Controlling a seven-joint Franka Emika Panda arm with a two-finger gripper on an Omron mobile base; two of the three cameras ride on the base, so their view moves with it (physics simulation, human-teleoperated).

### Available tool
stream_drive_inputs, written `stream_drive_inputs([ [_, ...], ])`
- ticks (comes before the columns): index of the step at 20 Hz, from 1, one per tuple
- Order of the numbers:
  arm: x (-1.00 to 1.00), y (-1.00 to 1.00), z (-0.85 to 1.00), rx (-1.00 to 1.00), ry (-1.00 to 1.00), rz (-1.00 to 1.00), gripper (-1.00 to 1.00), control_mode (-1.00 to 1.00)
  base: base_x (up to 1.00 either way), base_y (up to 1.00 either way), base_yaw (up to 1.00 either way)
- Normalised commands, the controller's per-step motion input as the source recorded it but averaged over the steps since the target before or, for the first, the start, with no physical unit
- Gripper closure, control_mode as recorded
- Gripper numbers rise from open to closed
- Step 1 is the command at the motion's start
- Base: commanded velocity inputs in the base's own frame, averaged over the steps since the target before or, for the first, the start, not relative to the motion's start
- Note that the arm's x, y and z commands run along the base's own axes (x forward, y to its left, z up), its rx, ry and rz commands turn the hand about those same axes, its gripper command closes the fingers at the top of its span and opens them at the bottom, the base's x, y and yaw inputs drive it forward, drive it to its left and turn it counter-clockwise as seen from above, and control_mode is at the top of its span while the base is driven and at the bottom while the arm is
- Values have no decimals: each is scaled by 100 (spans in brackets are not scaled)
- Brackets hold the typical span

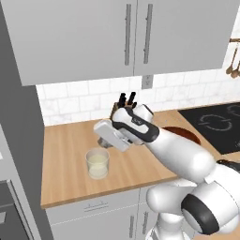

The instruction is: Grab a lemon wedge from the fridge and one ice cube from the ice bowl, and put them in the glass of lemonade.

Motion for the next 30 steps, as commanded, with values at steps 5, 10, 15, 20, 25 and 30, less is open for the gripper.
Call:
stream_drive_inputs([
  [5,29,18,-24,-2,6,-12,100,-100,0,0,0],
  [10,30,10,-51,-7,0,-9,100,-100,0,0,0],
  [15,24,9,-47,-7,3,-5,100,-100,0,0,0],
  [20,4,9,-14,-2,3,-3,100,-100,0,0,0],
  [25,-85,6,10,0,0,0,-100,-100,0,0,0],
  [30,-55,2,0,0,0,0,-100,-100,0,0,0],
])
